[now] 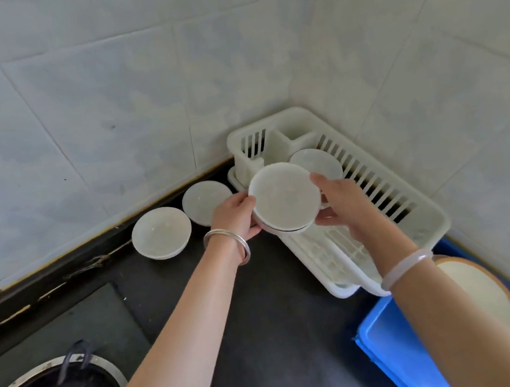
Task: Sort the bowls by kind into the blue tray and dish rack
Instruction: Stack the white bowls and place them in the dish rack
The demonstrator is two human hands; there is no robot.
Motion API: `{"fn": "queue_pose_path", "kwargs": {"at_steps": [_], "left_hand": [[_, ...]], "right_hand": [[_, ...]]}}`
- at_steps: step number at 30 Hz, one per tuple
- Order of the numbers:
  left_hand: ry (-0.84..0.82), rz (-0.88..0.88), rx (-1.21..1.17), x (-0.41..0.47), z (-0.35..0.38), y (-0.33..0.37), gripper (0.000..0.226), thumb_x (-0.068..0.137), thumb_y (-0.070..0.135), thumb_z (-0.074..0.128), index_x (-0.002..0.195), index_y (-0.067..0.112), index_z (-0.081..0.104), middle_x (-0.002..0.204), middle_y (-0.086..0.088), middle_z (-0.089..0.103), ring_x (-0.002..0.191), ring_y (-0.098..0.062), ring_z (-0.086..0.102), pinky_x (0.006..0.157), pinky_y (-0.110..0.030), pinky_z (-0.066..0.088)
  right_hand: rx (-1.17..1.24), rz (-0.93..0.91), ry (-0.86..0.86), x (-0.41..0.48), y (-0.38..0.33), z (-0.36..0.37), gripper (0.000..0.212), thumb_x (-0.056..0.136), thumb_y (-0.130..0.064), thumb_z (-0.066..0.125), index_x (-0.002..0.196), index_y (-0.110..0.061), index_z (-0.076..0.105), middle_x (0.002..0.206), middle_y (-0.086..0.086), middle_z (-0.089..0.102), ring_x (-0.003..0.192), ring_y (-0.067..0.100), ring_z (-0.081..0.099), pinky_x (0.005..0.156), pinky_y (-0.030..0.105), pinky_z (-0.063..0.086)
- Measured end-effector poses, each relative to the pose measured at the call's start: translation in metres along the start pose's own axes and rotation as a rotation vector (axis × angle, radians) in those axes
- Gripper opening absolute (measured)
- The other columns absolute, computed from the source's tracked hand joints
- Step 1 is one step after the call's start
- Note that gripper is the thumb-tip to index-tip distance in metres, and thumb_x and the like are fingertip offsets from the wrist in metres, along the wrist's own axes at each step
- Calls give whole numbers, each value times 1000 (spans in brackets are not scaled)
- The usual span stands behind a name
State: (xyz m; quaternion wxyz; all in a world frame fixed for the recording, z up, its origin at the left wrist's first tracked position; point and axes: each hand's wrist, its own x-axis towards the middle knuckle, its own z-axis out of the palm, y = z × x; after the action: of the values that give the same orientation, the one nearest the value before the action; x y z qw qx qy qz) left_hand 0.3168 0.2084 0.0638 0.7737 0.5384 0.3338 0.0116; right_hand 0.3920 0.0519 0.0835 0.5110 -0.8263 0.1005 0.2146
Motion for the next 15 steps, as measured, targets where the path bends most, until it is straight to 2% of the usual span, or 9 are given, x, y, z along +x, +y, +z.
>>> {"fn": "queue_pose_path", "kwargs": {"at_steps": [2,5,9,11,12,14,15], "left_hand": [[-64,-10,13,4,30,3,18,91,10,48,101,21,58,95,-2,56,101,-27,58,59,-25,52],[-175,-63,51,11,72,-2,28,93,8,47,119,10,56,101,-6,55,101,-28,56,72,-34,53],[-242,-160,110,22,121,-23,32,93,5,46,124,6,53,116,-13,52,104,-32,53,79,-39,50],[-249,-205,147,29,141,-35,35,94,2,44,128,5,51,128,-17,52,98,-33,56,74,-38,51],[-254,-224,176,33,149,-40,36,94,1,42,129,4,49,131,-19,51,87,-32,57,67,-35,53],[-262,-266,224,41,159,-49,37,93,-2,38,129,1,47,127,-22,53,68,-27,53,54,-33,49],[-260,-290,235,45,163,-52,37,93,-4,37,129,0,46,117,-21,56,67,-27,52,54,-33,46]], "right_hand": [[16,23,61,11,3,-26,33,91,-44,52,95,-12,62,77,4,66,71,26,70,80,42,59],[42,68,119,32,16,-62,38,91,-45,52,99,-9,62,77,7,65,70,27,68,73,41,59],[18,148,137,59,45,-101,38,90,-48,52,91,-11,61,82,9,63,68,27,65,65,38,57],[8,193,134,72,59,-112,41,89,-50,52,101,-11,61,86,10,64,73,28,66,63,36,57],[3,210,132,77,65,-116,43,89,-51,52,105,-11,60,90,11,65,77,28,66,66,37,57],[-22,227,131,87,72,-122,47,89,-53,52,110,-11,60,97,13,67,84,30,66,74,40,58],[-41,229,132,91,74,-125,49,90,-53,51,113,-11,59,101,14,66,88,32,66,78,41,57]]}}
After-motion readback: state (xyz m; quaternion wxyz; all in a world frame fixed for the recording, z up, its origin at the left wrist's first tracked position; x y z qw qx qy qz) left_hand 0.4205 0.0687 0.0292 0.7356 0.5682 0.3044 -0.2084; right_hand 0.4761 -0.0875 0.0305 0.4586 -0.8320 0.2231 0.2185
